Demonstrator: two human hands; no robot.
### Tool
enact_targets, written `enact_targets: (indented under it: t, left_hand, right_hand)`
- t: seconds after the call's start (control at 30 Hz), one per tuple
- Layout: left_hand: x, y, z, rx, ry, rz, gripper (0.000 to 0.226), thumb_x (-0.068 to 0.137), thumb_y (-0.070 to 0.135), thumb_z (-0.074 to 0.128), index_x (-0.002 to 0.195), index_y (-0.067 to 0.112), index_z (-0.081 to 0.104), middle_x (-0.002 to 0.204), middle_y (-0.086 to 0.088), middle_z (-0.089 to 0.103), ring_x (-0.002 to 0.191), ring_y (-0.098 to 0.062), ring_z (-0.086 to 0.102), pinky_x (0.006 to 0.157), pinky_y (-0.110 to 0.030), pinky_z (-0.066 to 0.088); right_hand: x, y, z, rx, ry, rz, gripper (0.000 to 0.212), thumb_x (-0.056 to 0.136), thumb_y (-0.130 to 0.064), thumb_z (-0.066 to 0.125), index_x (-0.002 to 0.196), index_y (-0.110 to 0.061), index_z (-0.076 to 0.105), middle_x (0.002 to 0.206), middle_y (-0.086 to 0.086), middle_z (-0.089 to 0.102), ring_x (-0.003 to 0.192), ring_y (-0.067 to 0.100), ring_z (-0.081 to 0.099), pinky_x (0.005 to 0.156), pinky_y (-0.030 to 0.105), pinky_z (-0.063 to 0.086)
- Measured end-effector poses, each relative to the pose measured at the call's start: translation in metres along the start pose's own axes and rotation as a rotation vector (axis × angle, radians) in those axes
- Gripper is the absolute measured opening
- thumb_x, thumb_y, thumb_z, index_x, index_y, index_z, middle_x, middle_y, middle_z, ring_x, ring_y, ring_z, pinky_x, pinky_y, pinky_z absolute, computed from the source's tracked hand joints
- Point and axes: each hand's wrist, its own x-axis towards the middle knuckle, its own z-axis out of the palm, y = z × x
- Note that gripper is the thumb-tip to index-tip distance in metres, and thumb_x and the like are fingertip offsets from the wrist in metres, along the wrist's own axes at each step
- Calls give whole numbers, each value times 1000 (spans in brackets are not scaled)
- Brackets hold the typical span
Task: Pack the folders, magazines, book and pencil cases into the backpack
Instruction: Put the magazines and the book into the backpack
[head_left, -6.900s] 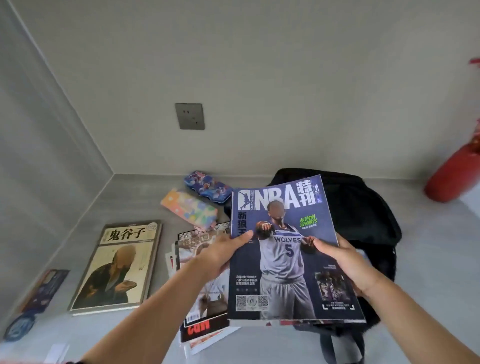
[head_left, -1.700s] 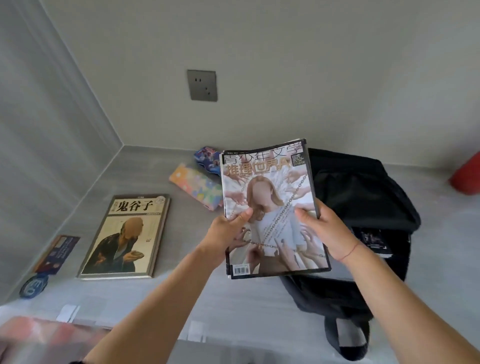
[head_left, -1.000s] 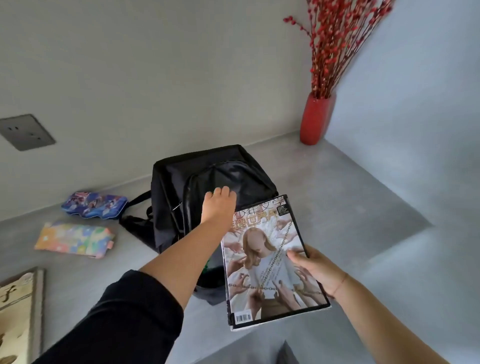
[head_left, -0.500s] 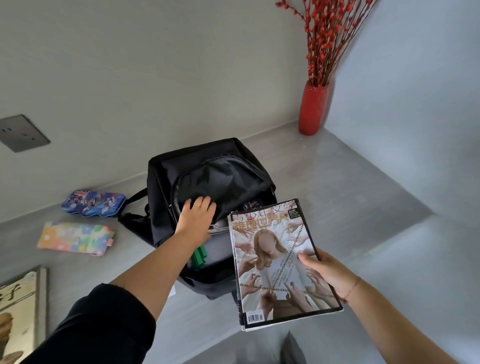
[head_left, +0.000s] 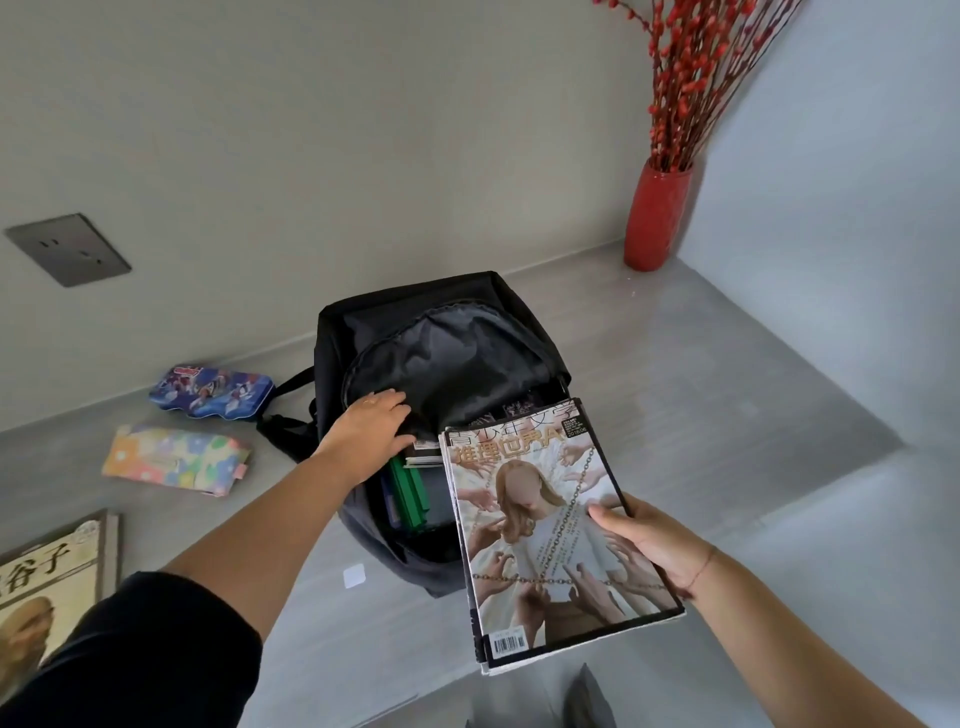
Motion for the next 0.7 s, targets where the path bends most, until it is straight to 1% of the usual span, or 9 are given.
enact_targets:
  t: [0.03,0.1,0.17,0.23,0.37,0.47,0.53,0.6,0.7]
  left_hand:
    - [1,2,-4,-11,26,-26,38,99,33,42,124,8,56,134,-8,53,128,-24,47,108,-32,33]
    - [4,5,-16,-133,169,-167,27,99,23,40,95,7,61,102,-13,65,98,-32,62,82,-39,48]
    - [7,2,-30,-354,375,-343,30,98,21,43,72,8,53,72,-14,61,70,-36,60,59,-37,43]
    - [10,-1,-43,-504,504,-413,34,96,23,45,66,8,48,56,-8,51,56,-33,53,52,-32,36]
    - [9,4,-52,-598,463,-363,33,97,25,44,73,5,54,57,-12,54,52,-28,52,49,-33,36]
    - [5,-1,-46,-646,440,-375,30,99,26,43,78,9,55,62,-10,57,56,-25,54,51,-34,39]
    - [5,-3,-43,-665,420,-390,29,99,28,42,78,12,55,62,-8,57,57,-23,54,51,-33,38]
    - [7,-3,-43,-681,401,-409,29,99,29,41,78,13,55,61,-7,56,57,-24,54,51,-33,38]
    - [8,-2,-43,-694,403,-422,29,98,27,42,80,11,56,62,-8,57,58,-25,54,53,-36,41]
  right_hand:
    - [1,-1,0,-14,-8,-5,30,81,-46,60,94,-19,64,91,-4,73,90,4,69,72,12,48]
    - [3,-2,2,-48,-23,-8,41,76,-53,59,95,-17,64,90,-1,70,93,9,66,79,19,46]
    - [5,-10,5,-62,-57,2,46,73,-56,58,97,-17,64,86,-6,71,89,6,67,78,18,45]
    - [13,-23,11,-45,-107,20,48,74,-56,58,100,-16,65,85,-10,74,90,6,68,80,19,46]
    - [54,-57,24,12,-153,82,46,88,-40,58,115,-3,64,110,14,71,108,26,65,99,35,48]
    - [81,-88,37,85,-104,136,38,87,-37,62,112,-9,68,116,10,68,116,24,59,109,39,38]
    - [93,-98,39,60,-13,99,34,88,-33,62,114,-11,63,114,5,66,115,20,56,107,37,37]
    - [101,-96,35,142,28,50,36,89,-17,61,123,-8,52,123,12,61,117,25,56,104,44,43]
    - [97,-79,25,267,-37,26,46,88,-6,61,127,-26,47,125,0,57,117,24,56,76,44,57]
